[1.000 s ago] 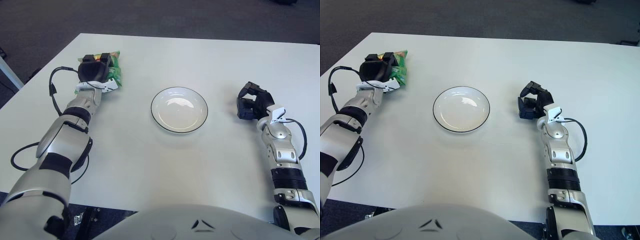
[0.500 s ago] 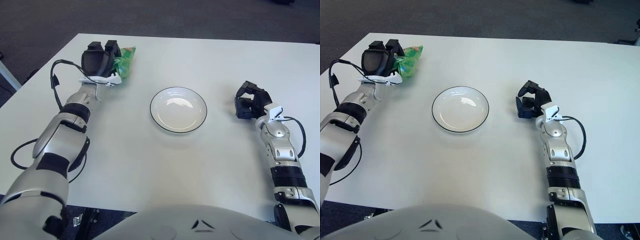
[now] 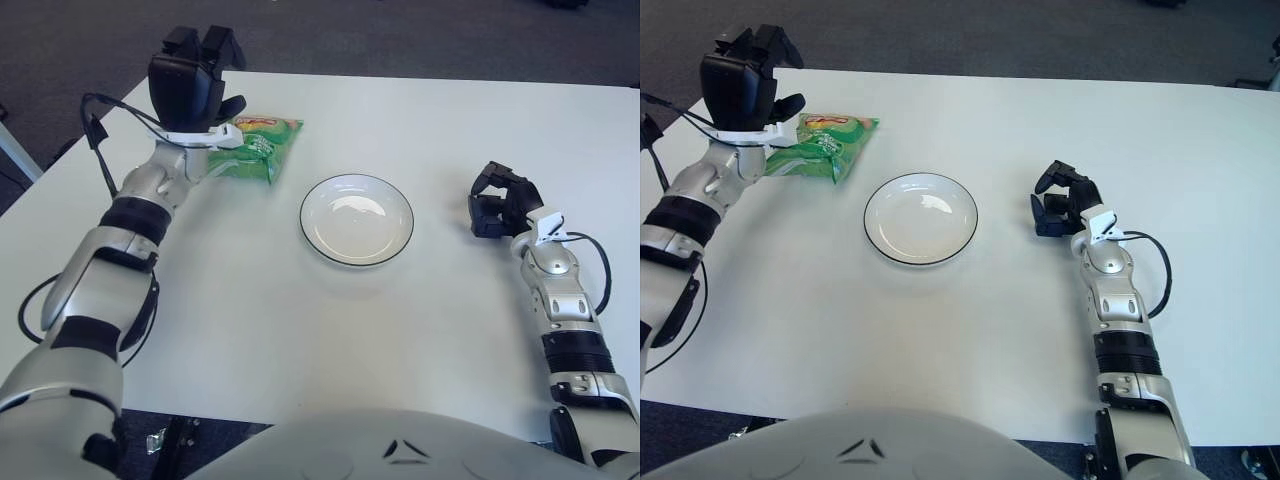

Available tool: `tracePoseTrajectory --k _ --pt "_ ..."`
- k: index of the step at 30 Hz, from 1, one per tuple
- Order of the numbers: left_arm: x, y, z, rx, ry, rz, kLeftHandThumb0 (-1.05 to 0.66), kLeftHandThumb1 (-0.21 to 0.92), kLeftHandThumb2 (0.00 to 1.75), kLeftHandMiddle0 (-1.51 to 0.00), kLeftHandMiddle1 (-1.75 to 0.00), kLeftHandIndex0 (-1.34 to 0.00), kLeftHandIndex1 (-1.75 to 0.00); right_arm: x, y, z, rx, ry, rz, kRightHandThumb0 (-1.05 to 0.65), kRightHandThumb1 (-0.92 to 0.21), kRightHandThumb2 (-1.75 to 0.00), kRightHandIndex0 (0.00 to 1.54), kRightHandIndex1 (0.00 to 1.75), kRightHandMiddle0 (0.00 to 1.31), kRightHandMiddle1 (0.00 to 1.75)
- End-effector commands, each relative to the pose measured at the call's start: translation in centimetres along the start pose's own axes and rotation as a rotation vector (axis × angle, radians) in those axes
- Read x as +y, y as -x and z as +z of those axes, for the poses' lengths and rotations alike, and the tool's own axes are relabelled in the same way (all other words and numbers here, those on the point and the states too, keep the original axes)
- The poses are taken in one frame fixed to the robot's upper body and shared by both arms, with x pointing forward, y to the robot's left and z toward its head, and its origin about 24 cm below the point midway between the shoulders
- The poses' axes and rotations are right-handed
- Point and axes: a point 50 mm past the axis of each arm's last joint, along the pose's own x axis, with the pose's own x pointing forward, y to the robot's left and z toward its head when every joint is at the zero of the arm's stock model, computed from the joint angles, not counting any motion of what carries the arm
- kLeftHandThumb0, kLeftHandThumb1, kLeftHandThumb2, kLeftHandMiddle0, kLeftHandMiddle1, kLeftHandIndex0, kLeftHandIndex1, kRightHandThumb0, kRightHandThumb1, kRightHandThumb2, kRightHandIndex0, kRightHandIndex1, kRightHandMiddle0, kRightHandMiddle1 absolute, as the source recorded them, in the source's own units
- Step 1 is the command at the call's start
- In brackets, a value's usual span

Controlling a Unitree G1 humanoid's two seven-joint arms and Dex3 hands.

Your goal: Put the snack into the plate.

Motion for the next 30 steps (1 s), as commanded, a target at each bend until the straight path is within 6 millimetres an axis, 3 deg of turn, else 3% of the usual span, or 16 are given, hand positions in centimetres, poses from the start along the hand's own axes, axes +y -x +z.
tracePoseTrajectory --k 1,14,25,30 --pt "0.4 0.6 0.1 0.002 0.019 0.01 0.0 -0.05 1.74 -0.88 -1.75 -0.66 -1.75 1.7 2.3 -5.5 0.261 0.029 0.087 -0.5 -0.28 -1.37 1.3 1.75 0.65 1.75" --pt "1.8 0.8 1.5 -0.018 0.089 0.112 0.0 -0.08 1.75 -0.93 -1.68 -0.68 -1.75 1.7 2.3 -5.6 0.269 0.041 0.093 -0.5 -0.28 -1.36 1.29 1.75 0.65 1.75" --pt "2.5 0.8 2.5 -0.04 0.293 0.146 0.0 -0.1 1.75 -0.96 -1.63 -0.7 -1.75 1.7 2.2 -5.6 0.261 0.058 0.091 -0.49 -0.29 -1.35 1.29 1.75 0.64 1.75" --pt "2.3 0.8 2.4 -0.015 0.232 0.106 0.0 -0.1 1.75 -0.96 -1.64 -0.69 -1.75 1.7 2.1 -5.6 0.266 0.061 0.089 -0.5 -0.28 -1.36 1.29 1.75 0.65 1.75"
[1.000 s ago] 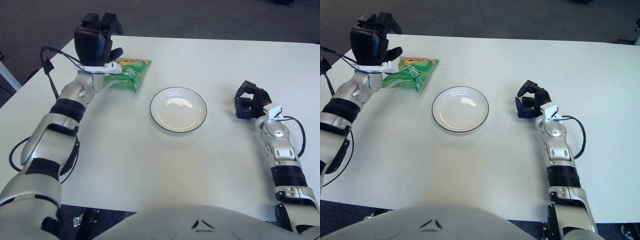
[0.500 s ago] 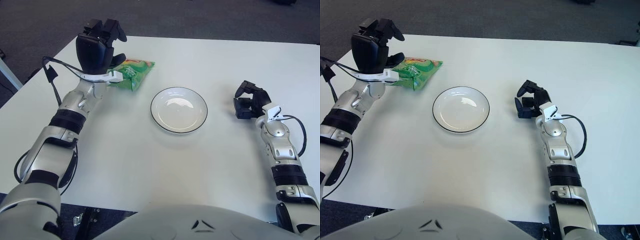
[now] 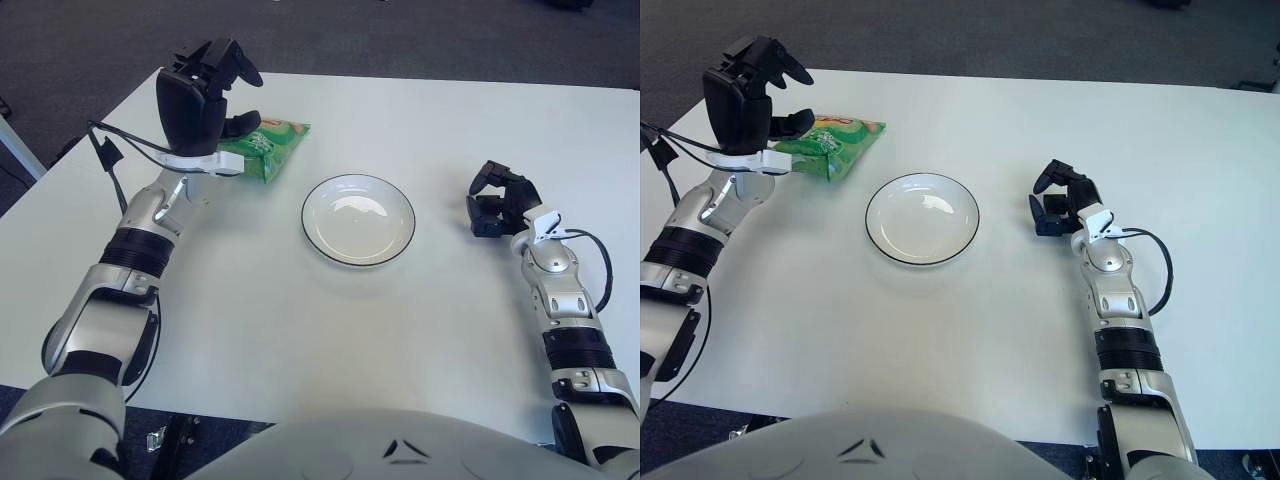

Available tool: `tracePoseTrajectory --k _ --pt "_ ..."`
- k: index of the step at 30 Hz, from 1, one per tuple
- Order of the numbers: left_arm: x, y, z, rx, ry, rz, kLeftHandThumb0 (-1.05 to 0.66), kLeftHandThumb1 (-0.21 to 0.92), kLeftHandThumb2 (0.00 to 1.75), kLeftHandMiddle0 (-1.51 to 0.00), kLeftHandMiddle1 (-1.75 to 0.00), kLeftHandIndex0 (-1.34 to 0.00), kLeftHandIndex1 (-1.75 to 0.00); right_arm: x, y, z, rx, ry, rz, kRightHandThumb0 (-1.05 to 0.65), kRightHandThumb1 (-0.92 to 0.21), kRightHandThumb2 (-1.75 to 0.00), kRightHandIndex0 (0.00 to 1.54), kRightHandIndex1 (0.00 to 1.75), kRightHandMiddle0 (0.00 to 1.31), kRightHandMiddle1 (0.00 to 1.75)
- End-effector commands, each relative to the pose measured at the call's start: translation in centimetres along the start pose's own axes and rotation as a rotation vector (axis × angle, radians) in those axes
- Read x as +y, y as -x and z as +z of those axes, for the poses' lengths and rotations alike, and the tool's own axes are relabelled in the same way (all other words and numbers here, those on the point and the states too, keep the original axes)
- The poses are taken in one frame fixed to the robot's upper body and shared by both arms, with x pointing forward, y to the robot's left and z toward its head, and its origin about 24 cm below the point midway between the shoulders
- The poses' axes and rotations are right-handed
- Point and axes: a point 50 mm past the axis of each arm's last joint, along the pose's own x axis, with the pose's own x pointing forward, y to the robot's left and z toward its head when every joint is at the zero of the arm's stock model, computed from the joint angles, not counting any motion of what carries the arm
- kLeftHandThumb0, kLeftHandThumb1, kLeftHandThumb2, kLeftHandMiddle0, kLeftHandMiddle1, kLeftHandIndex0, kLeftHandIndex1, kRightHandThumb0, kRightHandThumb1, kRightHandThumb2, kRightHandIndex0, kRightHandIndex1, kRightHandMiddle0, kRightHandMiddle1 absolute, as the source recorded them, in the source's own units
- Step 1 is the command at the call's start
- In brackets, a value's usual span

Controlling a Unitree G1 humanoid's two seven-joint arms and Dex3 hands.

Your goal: Put the snack into the plate.

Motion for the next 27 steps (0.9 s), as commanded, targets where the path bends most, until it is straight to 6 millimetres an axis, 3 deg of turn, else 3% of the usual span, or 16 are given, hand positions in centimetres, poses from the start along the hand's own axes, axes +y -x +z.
tracePoseTrajectory --k 1,8,22,27 --pt "0.1 0.0 -0.3 0.026 -0.057 -0.031 0.0 -0.09 1.75 -0.95 -1.65 -0.69 -1.75 1.8 2.5 -5.6 0.271 0.027 0.083 -0.5 -0.28 -1.36 1.29 1.75 0.65 1.75" --pt "-1.6 -0.4 -0.7 0.143 -0.143 -0.196 0.0 -0.06 1.74 -0.91 -1.71 -0.66 -1.75 1.9 2.5 -5.5 0.269 0.017 0.081 -0.51 -0.26 -1.38 1.27 1.75 0.66 1.75" --pt "-2.3 -0.6 -1.4 0.256 -0.272 -0.311 -0.01 -0.01 1.7 -0.86 -1.75 -0.63 -1.75 1.9 2.6 -5.6 0.268 0.047 0.09 -0.5 -0.29 -1.35 1.3 1.75 0.64 1.75" --pt "-2.7 -0.9 -1.3 0.295 -0.305 -0.338 -0.01 -0.07 1.74 -0.9 -1.75 -0.69 -1.7 1.9 2.6 -5.5 0.262 0.058 0.088 -0.49 -0.29 -1.34 1.29 1.75 0.64 1.75"
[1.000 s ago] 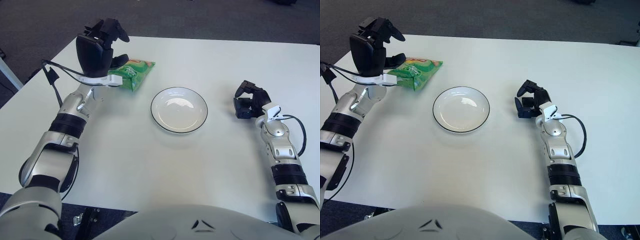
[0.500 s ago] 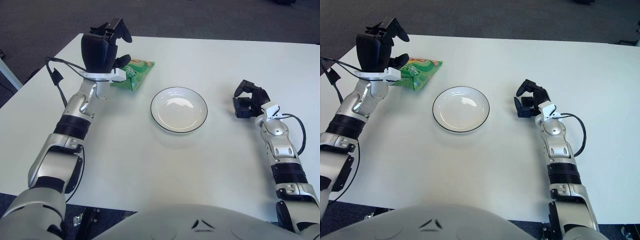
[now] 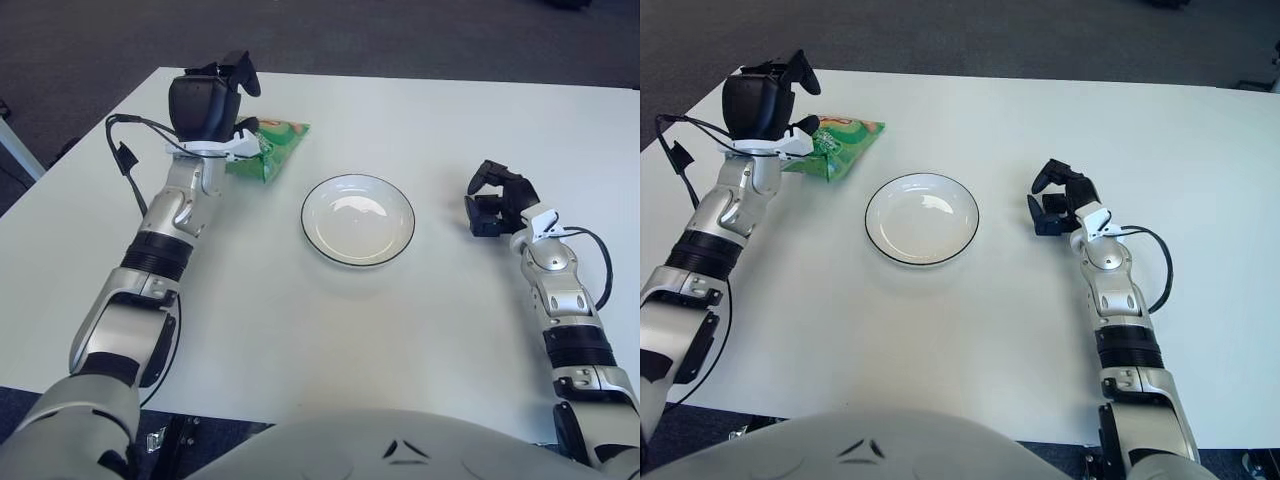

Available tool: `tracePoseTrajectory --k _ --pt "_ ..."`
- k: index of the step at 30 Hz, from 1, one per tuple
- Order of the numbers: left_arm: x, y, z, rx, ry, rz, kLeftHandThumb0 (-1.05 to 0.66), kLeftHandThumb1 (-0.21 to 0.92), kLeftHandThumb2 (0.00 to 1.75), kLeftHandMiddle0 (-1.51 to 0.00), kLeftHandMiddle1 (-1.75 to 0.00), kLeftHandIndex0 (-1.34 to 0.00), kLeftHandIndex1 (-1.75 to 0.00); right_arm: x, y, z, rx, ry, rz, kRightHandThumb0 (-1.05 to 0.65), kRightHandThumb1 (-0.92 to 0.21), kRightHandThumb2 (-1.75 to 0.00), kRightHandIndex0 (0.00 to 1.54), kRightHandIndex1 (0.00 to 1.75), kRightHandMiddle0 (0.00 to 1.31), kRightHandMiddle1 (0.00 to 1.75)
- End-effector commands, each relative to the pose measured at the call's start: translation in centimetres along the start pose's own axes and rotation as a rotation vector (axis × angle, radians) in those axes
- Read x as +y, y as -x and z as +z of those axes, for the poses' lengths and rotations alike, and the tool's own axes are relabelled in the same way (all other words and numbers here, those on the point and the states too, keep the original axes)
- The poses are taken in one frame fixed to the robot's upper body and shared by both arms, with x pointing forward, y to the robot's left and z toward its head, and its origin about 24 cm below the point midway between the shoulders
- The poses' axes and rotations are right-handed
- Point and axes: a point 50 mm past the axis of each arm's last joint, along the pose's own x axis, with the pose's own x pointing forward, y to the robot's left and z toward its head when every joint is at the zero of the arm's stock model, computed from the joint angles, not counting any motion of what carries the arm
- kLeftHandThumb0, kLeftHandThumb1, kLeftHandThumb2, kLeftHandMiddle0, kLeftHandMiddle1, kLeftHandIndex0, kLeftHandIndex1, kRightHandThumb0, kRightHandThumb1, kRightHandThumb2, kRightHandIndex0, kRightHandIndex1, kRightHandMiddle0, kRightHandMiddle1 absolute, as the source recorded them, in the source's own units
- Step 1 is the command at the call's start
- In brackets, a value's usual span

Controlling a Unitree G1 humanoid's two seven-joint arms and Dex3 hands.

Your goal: Put the snack into the plate.

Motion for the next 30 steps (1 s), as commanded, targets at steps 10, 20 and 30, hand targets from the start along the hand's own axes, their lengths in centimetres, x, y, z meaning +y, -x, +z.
tracePoseTrajectory --k 10,20,30 --pt "-0.4 -1.8 1.0 0.061 -0.083 -0.077 -0.3 0.67 0.85 -0.51 -1.44 -0.33 -1.74 2.2 2.8 -5.5 0.265 0.025 0.082 -0.49 -0.3 -1.34 1.28 1.75 0.63 1.75" --pt "-1.6 -2.9 0.5 0.048 -0.158 -0.198 -0.91 0.91 0.81 -0.19 -0.85 -0.03 -1.23 2.2 2.7 -5.5 0.268 0.04 0.083 -0.49 -0.3 -1.34 1.29 1.75 0.63 1.75" --pt "-3.5 -4.1 2.0 0.148 -0.212 -0.319 -1.04 0.92 0.99 -0.07 -0.38 0.0 -0.9 2.2 2.8 -5.6 0.267 0.026 0.095 -0.49 -0.3 -1.34 1.29 1.75 0.63 1.75"
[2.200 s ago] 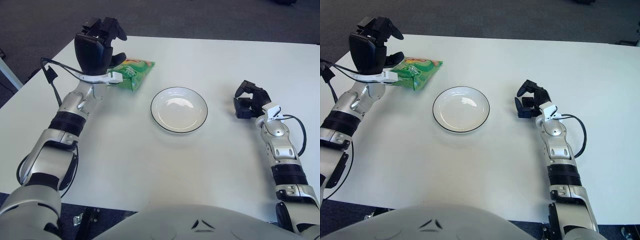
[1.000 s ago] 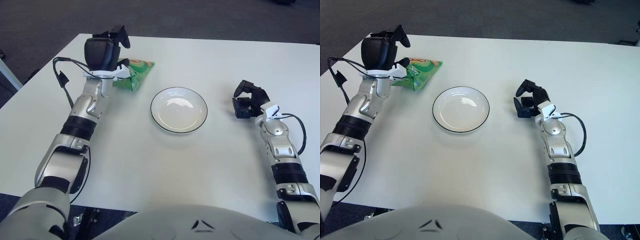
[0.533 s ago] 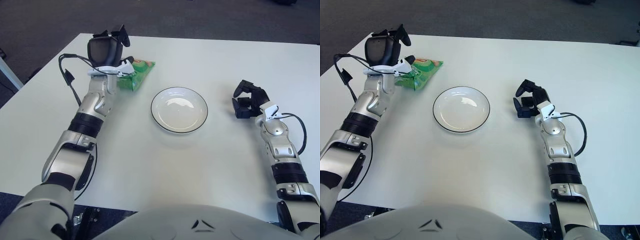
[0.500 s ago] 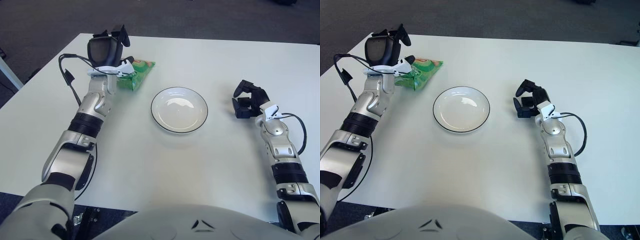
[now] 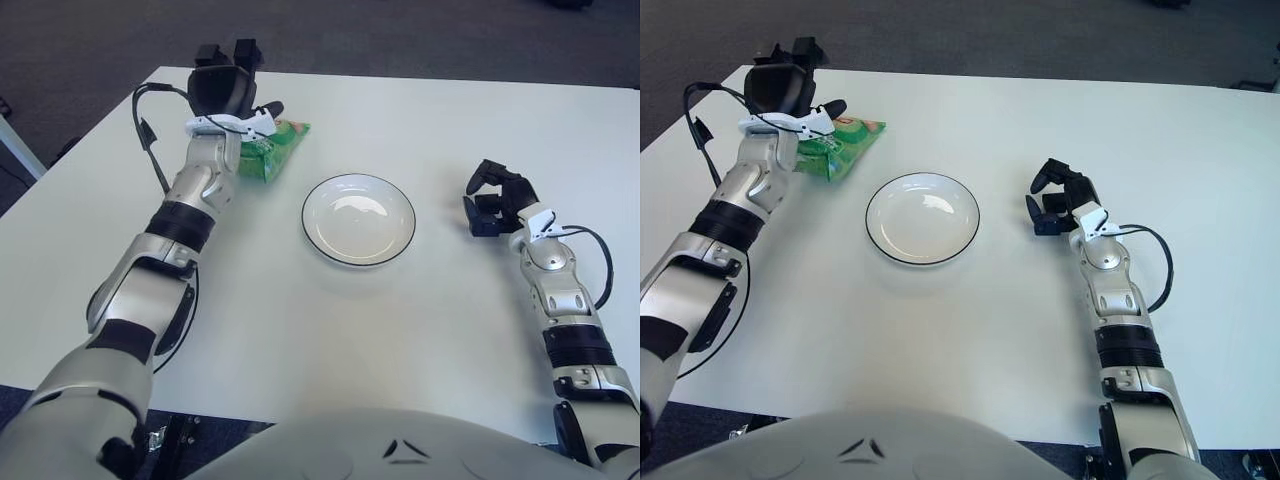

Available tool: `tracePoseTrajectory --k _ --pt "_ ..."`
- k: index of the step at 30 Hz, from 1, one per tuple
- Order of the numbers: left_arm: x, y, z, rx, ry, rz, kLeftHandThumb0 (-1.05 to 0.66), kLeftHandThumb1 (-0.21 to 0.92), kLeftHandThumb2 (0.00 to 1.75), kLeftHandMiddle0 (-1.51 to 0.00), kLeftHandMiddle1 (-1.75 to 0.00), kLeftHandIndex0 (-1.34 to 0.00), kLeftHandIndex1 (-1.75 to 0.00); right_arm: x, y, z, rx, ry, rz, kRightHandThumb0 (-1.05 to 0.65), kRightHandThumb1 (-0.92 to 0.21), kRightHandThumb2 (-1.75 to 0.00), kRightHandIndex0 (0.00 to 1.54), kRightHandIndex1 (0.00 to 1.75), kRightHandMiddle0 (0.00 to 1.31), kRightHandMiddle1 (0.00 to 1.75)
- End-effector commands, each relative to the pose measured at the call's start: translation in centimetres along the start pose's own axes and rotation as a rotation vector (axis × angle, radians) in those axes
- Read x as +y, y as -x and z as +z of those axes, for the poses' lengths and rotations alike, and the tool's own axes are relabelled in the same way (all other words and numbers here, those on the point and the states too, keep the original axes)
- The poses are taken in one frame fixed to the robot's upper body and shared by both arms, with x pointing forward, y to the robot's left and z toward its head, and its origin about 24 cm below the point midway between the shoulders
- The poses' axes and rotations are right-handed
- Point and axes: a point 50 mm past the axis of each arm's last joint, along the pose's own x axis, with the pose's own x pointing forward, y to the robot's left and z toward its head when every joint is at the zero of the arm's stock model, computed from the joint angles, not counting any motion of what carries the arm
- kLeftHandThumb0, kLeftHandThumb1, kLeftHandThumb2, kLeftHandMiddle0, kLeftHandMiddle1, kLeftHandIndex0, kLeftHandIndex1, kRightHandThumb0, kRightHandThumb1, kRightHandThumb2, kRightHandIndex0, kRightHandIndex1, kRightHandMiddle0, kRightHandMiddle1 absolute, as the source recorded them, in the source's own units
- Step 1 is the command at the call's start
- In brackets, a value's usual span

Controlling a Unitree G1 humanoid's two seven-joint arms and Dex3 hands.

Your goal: Put the snack into the plate.

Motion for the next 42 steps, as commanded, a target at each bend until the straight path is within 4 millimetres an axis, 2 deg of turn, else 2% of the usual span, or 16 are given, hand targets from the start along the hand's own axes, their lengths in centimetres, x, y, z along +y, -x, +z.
tracePoseTrajectory --k 1,4,8,13,22,27,31,42 --pt "-0.2 -1.0 1.3 0.022 -0.017 -0.046 -1.04 0.92 1.0 -0.06 -0.35 0.0 -0.89 2.3 2.8 -5.6 0.269 0.004 0.106 -0.49 -0.3 -1.34 1.29 1.75 0.63 1.75" --pt "-0.8 -1.2 2.1 0.048 -0.006 -0.089 -1.05 0.92 1.02 -0.05 -0.3 0.0 -0.84 2.3 2.9 -5.5 0.263 0.013 0.101 -0.49 -0.3 -1.34 1.29 1.75 0.63 1.75" --pt "-1.7 -1.5 3.0 0.097 0.032 -0.194 -1.05 0.92 1.03 -0.01 -0.22 0.0 -0.66 2.2 2.9 -5.6 0.264 0.019 0.1 -0.49 -0.3 -1.34 1.3 1.75 0.63 1.75" --pt "-2.8 -1.5 3.5 0.132 0.052 -0.29 -1.05 0.92 1.03 -0.01 -0.17 0.0 -0.57 2.2 2.9 -5.6 0.261 0.015 0.098 -0.49 -0.3 -1.34 1.3 1.75 0.63 1.75" --pt "-5.3 -0.5 2.8 0.177 0.013 -0.421 -1.05 0.92 1.06 0.0 -0.12 0.0 -0.46 2.3 3.1 -5.5 0.26 0.033 0.092 -0.49 -0.29 -1.35 1.3 1.75 0.64 1.75" --pt "-6.1 0.0 2.5 0.2 -0.003 -0.46 -1.05 0.92 1.06 0.0 -0.08 0.0 -0.42 2.3 3.1 -5.5 0.255 0.028 0.091 -0.5 -0.29 -1.35 1.3 1.75 0.64 1.75" --pt "-6.6 0.5 2.5 0.227 -0.011 -0.498 -1.05 0.92 1.07 0.0 -0.01 0.0 -0.31 2.3 3.2 -5.4 0.245 0.03 0.094 -0.5 -0.29 -1.35 1.3 1.75 0.64 1.75" --pt "-7.7 1.7 2.1 0.31 -0.1 -0.554 -1.05 0.92 1.12 0.0 0.0 0.0 -0.17 2.2 3.3 -5.4 0.238 0.041 0.104 -0.5 -0.28 -1.36 1.3 1.75 0.64 1.75"
